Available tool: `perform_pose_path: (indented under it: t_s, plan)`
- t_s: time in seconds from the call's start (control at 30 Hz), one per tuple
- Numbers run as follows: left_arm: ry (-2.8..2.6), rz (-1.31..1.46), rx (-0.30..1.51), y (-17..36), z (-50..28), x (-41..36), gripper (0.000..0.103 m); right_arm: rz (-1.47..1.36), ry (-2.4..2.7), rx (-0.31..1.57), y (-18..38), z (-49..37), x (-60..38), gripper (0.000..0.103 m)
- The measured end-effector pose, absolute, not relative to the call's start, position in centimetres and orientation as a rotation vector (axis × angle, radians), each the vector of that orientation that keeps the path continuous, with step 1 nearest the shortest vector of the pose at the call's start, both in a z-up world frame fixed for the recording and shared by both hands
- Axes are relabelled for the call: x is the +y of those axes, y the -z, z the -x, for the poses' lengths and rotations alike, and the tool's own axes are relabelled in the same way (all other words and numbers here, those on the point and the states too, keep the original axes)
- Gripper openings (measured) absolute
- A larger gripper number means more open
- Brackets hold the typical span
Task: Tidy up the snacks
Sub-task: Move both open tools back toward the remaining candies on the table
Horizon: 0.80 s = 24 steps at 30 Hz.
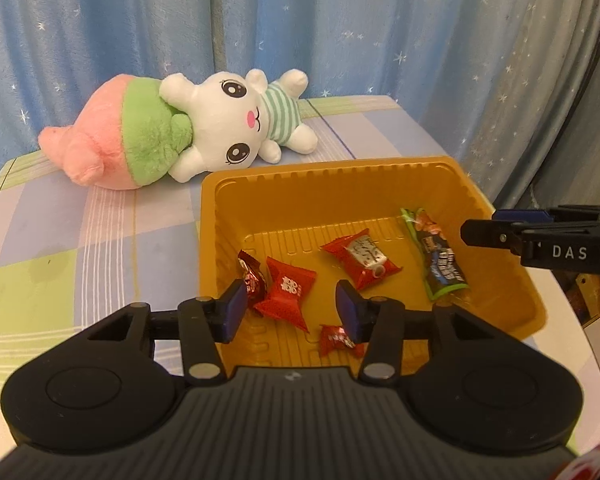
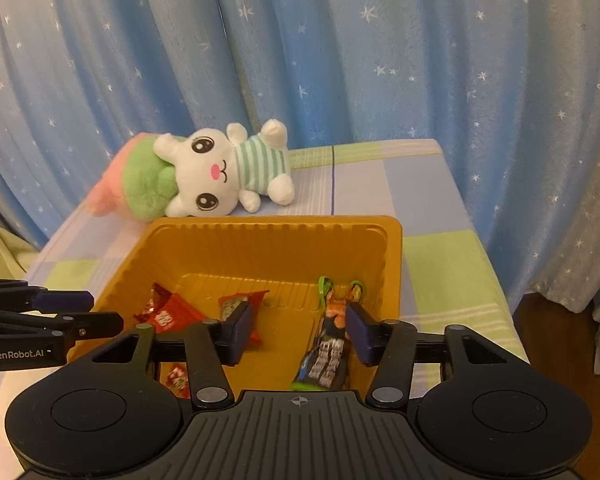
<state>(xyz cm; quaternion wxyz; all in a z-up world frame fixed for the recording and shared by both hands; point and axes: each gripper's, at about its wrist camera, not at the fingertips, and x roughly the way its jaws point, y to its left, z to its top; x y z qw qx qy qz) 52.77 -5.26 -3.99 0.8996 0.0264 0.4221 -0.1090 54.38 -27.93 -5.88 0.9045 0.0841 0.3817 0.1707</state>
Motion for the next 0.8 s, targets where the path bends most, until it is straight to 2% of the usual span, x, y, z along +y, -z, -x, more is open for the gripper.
perform_pose_path:
  t_s: [0.4,0.8]
  plan:
    - [0.234,0.009,0.858,1.8,-46.6,-4.4,0.046,-0.225,-0.38,0.758,3.2,-47.5,-29.8,0.058]
    - [0.208,0.068,0.886,2.0,-38.9,-3.0,0.046,-0.239,-0.421,0.816,4.0,-40.2,-28.4,0.059]
